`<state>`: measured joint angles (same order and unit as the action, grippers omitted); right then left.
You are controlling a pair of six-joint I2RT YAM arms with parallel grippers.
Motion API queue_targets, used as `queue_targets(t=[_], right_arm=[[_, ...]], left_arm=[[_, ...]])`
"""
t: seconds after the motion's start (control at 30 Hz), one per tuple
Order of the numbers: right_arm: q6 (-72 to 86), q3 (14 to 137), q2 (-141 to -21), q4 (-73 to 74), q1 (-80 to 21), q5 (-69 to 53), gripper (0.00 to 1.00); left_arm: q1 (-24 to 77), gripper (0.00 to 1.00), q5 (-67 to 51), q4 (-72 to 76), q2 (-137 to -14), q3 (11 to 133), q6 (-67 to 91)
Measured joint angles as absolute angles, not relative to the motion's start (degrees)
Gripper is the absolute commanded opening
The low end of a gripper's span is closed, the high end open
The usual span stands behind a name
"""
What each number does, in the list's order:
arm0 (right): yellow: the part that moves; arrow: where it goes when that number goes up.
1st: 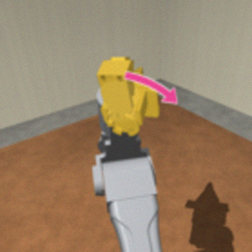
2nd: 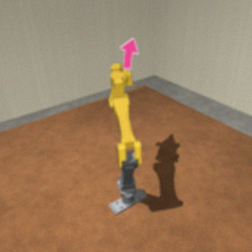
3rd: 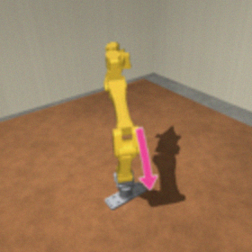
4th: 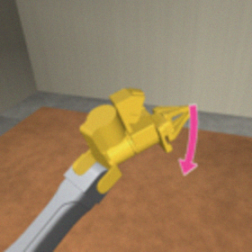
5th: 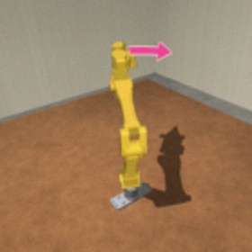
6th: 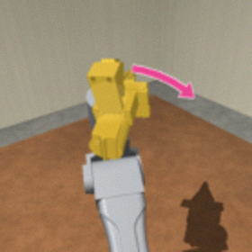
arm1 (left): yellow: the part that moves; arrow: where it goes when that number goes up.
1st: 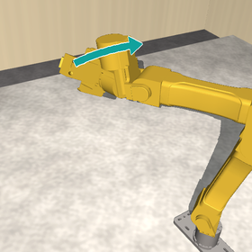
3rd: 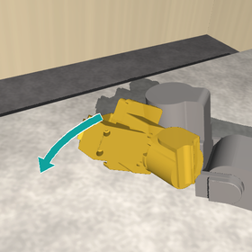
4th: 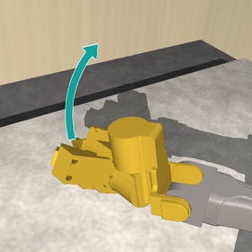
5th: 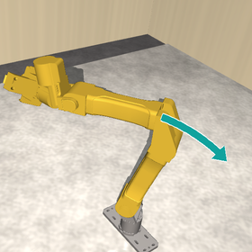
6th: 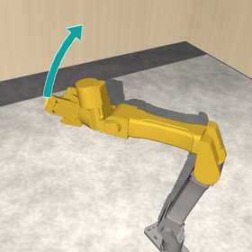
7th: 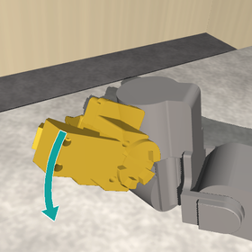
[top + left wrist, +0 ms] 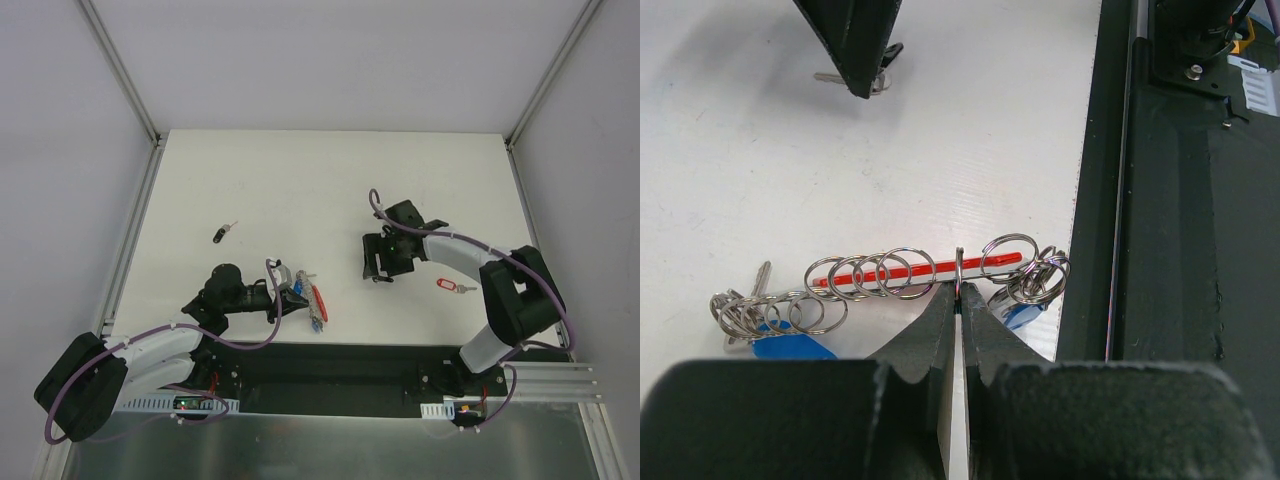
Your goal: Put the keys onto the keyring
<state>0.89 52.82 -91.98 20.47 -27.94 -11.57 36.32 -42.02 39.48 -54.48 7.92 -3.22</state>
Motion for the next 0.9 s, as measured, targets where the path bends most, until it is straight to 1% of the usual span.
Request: queue_targets(t=[0.3,0.4,0.57,0.67,0.8,0.9], right_arm=[[3.03,47.99,-89.27,16.16,-27.92,-15.53,0.75],[6.11,45.6,-86.89,15.84,-30.39,-15.0,0.75],[12.45,43.7,-84.55,16.16,-37.19,-11.46,0.75],[14.39,43.66,-84.27,16.51,-40.53,-9.61,0.72],[13.34,44.1,-84.12,17.93,-42.33,-6.92,0.69],[9.13,44.12,-82.08,19.59,-42.28,-2.94,0.65]], left_arm=[[36.32,0.0,-42.02,39.46,-54.48,7.92,-3.44],[36.32,0.0,-42.02,39.48,-54.48,7.92,-3.46],[36.32,0.0,-42.02,39.46,-54.57,7.92,-3.51],[36.32,0.0,-42.02,39.42,-54.63,7.92,-3.53],[36.32,0.0,-42.02,39.38,-54.63,7.92,-3.57],[36.32,0.0,-42.02,39.05,-54.63,7.92,-3.6]])
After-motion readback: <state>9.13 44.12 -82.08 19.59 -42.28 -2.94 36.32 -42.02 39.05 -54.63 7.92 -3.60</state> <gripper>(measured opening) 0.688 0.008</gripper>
